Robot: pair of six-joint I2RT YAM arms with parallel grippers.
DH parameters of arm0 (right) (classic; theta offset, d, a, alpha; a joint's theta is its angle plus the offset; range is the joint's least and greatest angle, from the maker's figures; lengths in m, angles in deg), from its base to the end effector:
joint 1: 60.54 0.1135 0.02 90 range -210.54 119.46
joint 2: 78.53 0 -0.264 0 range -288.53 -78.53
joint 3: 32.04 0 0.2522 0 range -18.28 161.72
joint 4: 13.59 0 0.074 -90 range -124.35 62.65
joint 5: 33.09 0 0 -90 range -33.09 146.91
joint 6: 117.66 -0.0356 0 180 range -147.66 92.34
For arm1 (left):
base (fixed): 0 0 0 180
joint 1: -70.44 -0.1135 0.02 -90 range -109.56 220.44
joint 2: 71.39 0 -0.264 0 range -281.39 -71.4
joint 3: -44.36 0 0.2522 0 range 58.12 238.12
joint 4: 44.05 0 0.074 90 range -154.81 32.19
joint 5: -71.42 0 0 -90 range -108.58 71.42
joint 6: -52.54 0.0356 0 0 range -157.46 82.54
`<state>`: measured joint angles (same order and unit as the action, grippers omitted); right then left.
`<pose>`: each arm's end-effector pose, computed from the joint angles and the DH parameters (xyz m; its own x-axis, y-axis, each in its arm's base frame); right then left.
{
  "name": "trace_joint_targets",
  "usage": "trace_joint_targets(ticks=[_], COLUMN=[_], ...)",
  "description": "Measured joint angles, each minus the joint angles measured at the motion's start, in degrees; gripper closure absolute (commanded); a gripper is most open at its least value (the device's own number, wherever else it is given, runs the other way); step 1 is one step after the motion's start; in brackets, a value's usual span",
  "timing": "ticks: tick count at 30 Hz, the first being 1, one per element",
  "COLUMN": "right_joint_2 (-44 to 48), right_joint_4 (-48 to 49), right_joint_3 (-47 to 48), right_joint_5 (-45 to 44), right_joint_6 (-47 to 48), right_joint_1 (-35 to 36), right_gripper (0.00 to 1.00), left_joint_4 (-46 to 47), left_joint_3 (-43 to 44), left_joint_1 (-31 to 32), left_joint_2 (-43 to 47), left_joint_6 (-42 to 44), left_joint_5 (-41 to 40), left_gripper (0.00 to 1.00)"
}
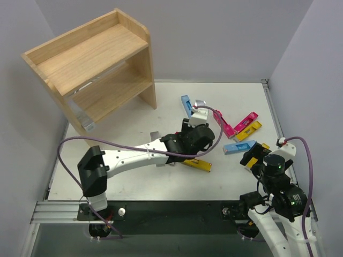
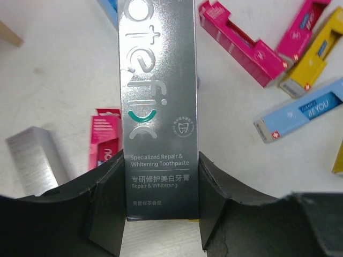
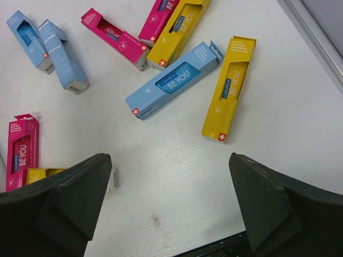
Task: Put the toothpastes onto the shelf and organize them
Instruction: Pick up the toothpaste from the center of the board, then place the toothpaste on the shelf.
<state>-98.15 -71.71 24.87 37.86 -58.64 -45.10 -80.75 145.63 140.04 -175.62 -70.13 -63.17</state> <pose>0.0731 0.0081 0.3167 -0.2720 0.4296 -0.8611 0.2128 0.8995 0.3816 0.1675 -0.3786 0.2930 -0.4459 0.0961 -0.8899 0.2832 0.9583 -0.0384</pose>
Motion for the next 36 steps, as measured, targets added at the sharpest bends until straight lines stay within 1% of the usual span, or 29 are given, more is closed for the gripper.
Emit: trace_joint_targets(ticks=[3, 7, 11, 16, 20, 24, 32, 36], right_joint_2=[0.0, 0.0, -0.2, -0.7, -1.3, -1.6, -1.6, -1.6], right_joint_4=[0.1, 0.4, 0.4, 0.5, 0.6, 0.9, 0.9, 1.0], right_joint_3=[-0.3, -0.9, -1.0, -1.1, -1.2, -1.2, -1.5, -1.5], right_joint_5=[0.0, 0.3, 1.0, 1.8, 2.4, 3.0, 3.3, 3.6], right_joint_6=[0.2, 0.4, 0.7, 1.0, 1.3, 1.4, 1.5, 1.5], right_joint_1=[0.0, 0.0, 0.0, 0.0, 0.0, 0.0, 0.0, 0.0], right_gripper=[0.0, 0.0, 0.01, 0.0, 0.01, 0.01, 0.01, 0.01], left_joint_4=[-1.8, -4.9, -8.2, -11.1, -12.8, -13.8, -15.6, -16.0], left_joint_3=[-1.4, -4.6, -8.2, -13.6, -15.2, -15.6, -16.5, -16.5], left_joint_1=[-1.9, -6.2, -12.1, -20.9, -27.0, -32.3, -39.9, -42.6], left_joint_2=[5.4, 11.5, 16.9, 24.7, 29.6, 31.6, 31.4, 30.7], left_joint_6=[0.1, 0.1, -0.8, -3.1, -4.6, -5.6, -5.9, -5.7], left_joint_5=[-2.6, -5.6, -7.8, -9.7, -10.2, -10.3, -8.9, -8.6], left_gripper=[0.85, 0.85, 0.85, 0.85, 0.85, 0.85, 0.85, 0.82])
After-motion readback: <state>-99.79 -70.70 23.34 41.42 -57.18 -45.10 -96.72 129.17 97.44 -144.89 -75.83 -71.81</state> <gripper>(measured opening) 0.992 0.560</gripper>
